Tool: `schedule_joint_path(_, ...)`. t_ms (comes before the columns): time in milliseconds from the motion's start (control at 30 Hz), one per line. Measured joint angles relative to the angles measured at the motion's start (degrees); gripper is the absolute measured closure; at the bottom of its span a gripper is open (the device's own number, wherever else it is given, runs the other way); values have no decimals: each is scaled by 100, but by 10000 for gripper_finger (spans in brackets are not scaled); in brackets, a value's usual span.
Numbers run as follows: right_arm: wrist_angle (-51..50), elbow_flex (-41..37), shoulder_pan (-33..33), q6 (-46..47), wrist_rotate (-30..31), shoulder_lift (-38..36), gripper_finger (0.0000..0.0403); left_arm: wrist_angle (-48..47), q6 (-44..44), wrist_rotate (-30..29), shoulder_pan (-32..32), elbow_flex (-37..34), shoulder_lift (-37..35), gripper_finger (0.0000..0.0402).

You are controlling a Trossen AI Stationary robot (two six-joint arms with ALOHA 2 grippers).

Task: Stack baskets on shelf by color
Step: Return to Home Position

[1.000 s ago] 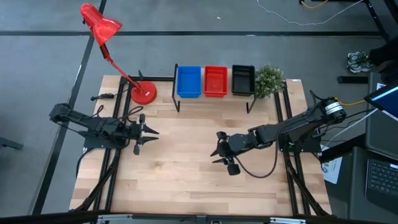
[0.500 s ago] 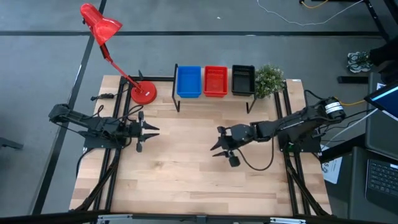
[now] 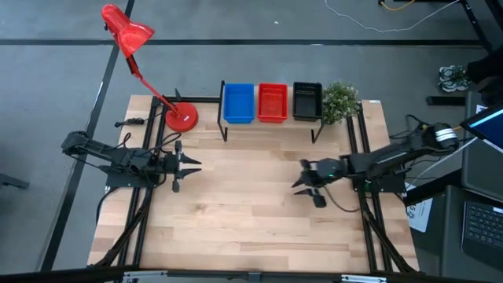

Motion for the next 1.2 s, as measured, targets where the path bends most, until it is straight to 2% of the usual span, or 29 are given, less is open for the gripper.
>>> schedule_joint_path(133, 68, -641, 384, 608, 535, -1170, 272, -2, 0, 0, 0, 0, -1, 308)
schedule_joint_path(267, 136, -1130, 562, 602, 550, -2306, 272, -2, 0, 1, -1, 0, 0, 308)
schedule_joint_path(433, 109, -1343, 803, 1036, 633, -3227, 272, -4, 0, 2, 0, 0, 0, 308)
schedule_joint_path(600, 281, -1459, 777, 563, 171, -3992, 272, -3, 0, 2, -2, 0, 0, 308)
schedule_joint_path(667, 297, -1498, 725, 517, 161, -4326, 272, -4, 0, 2, -2, 0, 0, 308)
schedule_joint_path(933, 221, -1719, 547, 404, 162, -5266, 272, -4, 0, 2, -2, 0, 0, 308)
schedule_joint_path(1200, 214, -1719, 536, 417, 160, -5434, 272, -4, 0, 2, -2, 0, 0, 308)
